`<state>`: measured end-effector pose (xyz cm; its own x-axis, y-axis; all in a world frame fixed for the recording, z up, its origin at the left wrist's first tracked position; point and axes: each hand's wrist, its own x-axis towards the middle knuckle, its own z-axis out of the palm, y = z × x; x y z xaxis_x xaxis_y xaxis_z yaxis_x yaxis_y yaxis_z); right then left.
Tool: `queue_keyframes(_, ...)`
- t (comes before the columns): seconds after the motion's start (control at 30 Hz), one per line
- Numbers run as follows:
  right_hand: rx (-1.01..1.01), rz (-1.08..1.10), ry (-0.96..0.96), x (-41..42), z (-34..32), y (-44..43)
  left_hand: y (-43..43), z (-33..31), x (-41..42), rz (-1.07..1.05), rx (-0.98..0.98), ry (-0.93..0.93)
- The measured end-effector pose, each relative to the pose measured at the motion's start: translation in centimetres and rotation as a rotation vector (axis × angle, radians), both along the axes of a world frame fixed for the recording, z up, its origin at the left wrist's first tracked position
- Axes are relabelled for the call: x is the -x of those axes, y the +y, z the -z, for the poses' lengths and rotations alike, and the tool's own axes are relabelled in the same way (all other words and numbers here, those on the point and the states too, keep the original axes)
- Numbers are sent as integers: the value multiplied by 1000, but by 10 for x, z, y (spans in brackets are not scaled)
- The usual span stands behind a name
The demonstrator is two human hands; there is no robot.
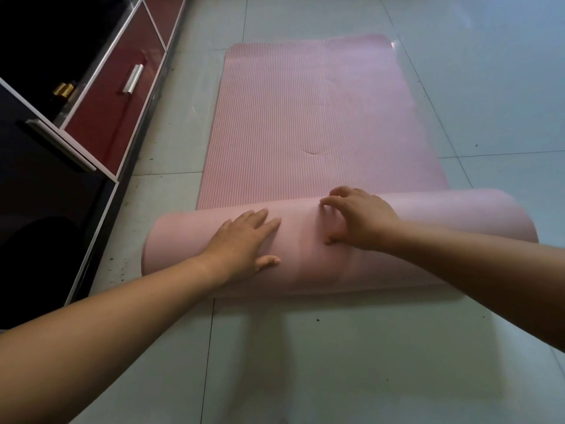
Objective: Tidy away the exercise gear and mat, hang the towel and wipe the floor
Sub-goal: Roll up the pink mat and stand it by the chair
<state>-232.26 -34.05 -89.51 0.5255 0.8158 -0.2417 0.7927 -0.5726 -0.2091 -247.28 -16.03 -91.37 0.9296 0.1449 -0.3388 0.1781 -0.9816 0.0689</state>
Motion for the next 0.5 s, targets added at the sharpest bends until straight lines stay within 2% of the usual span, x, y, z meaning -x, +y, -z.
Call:
queue_keyframes(0.17, -16, -94, -31, 15, 3, -3, 8, 0, -12, -12, -17, -25)
queue_keyframes(0.3, 85, -153, -104, 27, 10, -11, 10, -2, -20, -32, -17, -40)
queue_keyframes(0.5, 70, -147, -131, 8, 5, 3, 10, -7, -27, -87, 57, -127)
